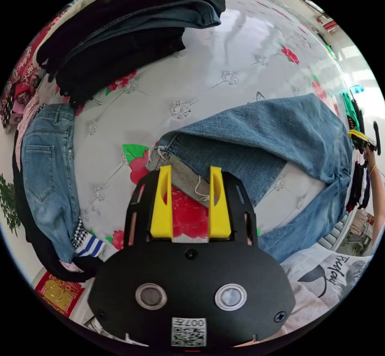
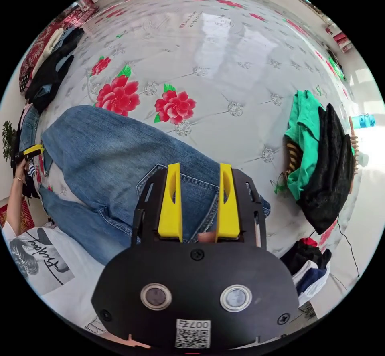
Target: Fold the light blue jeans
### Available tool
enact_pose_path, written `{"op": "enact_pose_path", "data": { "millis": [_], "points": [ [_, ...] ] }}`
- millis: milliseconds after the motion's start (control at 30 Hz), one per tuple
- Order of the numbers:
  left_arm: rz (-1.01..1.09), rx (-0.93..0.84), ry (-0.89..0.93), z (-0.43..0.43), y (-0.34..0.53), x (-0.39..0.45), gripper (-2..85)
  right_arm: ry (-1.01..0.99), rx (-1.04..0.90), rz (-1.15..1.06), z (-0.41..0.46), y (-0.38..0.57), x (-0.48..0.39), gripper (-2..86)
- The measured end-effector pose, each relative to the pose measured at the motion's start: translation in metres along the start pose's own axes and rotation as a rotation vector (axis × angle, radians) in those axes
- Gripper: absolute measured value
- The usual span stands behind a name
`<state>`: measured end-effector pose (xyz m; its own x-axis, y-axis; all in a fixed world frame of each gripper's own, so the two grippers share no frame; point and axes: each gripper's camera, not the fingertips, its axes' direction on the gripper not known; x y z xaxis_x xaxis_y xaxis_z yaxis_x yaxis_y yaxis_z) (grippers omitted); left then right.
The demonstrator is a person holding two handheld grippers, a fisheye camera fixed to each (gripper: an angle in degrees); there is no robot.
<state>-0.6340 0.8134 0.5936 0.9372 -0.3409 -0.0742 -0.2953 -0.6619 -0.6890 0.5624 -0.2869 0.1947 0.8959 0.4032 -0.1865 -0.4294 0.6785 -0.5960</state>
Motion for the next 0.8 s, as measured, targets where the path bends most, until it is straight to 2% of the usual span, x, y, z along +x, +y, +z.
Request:
{"op": "enact_pose_path", "data": {
  "millis": [67,133,233,300,400,433,467,533,600,700,800],
  "points": [
    [0.042,-0.001,-0.019,-0.002,-0.009,0.011,9.6,-0.025,-0.078,-0.020,0.023,-0.015,0.001,7.9],
    [0.058,0.063,-0.028,-0.009,-0.016,0.016,1.4,-0.052,-0.063,-0.044,0.028,-0.020,0.003,6.0],
    [0.048,0.213,-0.032,-0.049,-0.029,0.013,0.1,-0.030,-0.113,-0.073,0.026,-0.027,0.006,2.1],
    [0.111,0.494,-0.061,-0.121,-0.007,0.019,-0.2,0.034,-0.010,-0.101,0.006,-0.020,0.002,0.8],
    [0.229,0.742,-0.224,-0.176,0.050,0.036,0.4,0.002,0.178,-0.121,-0.027,0.006,-0.002,0.2],
    [0.236,0.764,-0.249,-0.179,0.061,0.037,0.6,-0.016,0.217,-0.128,-0.034,0.016,-0.005,0.1],
    [0.230,0.770,-0.274,-0.176,0.080,0.036,1.5,-0.017,0.224,-0.130,-0.035,0.020,-0.006,0.1],
    [0.197,0.668,-0.264,-0.152,0.098,0.028,3.4,-0.015,0.233,-0.123,-0.030,0.031,-0.010,0.2],
    [0.082,0.406,-0.275,-0.095,0.122,0.008,4.7,0.007,0.215,-0.090,-0.022,0.033,-0.008,0.4],
    [-0.042,0.188,-0.249,-0.039,0.172,-0.014,3.1,-0.010,0.174,-0.039,-0.011,0.032,0.003,1.3],
    [-0.173,0.152,-0.137,-0.025,0.201,-0.037,4.7,-0.034,0.167,-0.017,-0.010,0.027,0.012,2.6]
  ]
}}
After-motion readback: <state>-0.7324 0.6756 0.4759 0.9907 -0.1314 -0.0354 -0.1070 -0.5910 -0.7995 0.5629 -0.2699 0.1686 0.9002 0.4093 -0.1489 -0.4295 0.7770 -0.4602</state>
